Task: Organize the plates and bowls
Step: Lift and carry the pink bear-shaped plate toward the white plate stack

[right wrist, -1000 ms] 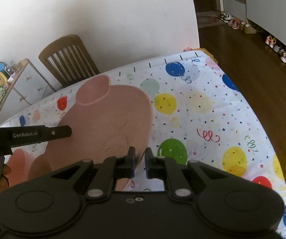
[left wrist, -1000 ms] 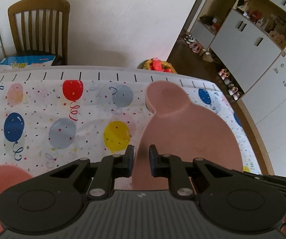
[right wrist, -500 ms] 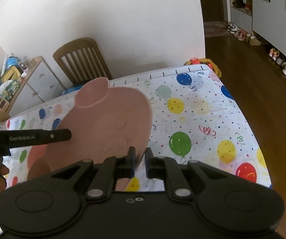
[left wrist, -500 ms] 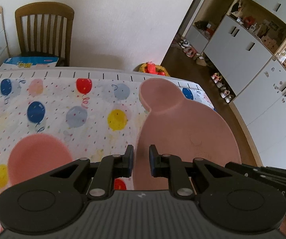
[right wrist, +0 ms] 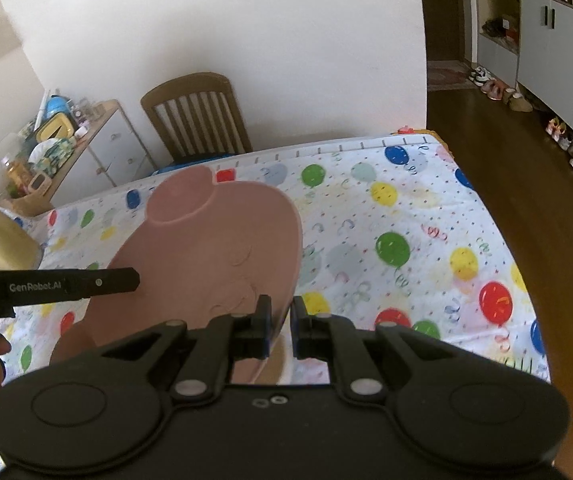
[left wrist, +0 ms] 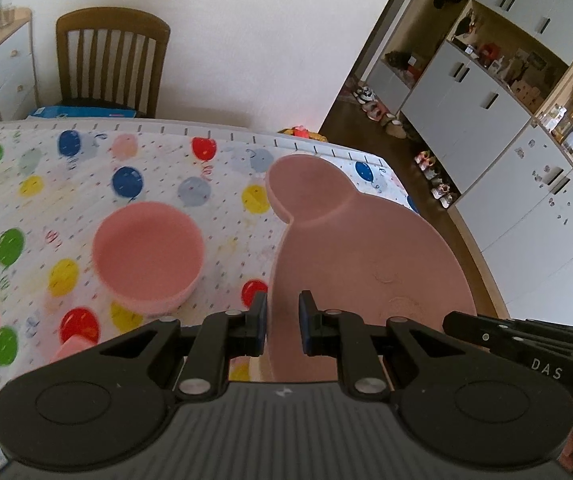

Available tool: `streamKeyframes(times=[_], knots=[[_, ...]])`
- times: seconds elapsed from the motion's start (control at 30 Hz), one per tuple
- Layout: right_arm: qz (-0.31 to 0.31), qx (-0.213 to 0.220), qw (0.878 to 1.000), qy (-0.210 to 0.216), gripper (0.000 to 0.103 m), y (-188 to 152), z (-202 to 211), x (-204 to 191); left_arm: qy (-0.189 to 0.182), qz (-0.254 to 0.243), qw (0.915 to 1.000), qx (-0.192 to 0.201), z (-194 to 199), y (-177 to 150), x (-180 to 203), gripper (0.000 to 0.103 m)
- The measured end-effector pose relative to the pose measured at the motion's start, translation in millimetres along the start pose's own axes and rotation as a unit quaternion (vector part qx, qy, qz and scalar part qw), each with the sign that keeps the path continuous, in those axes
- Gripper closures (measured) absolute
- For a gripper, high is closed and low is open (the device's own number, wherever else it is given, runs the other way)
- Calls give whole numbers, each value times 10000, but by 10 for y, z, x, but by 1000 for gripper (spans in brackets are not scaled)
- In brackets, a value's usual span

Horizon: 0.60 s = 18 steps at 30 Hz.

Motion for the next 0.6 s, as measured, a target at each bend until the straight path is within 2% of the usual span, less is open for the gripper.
streamKeyframes(times=[0.6], knots=[[119,-29,9997,208,94,-947,317,-890,146,54,9999,-20,863,-1119,-608,87]])
Point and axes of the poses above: each gripper's, at about its wrist camera, not at the fingertips, and z roughly against the way its jaws point, x to its right, y to its top, the point moved 5 cm from there along -z, roughly the way its jaws point, and after that the axes turned 11 degrees about -x, right-handed, at the moved point
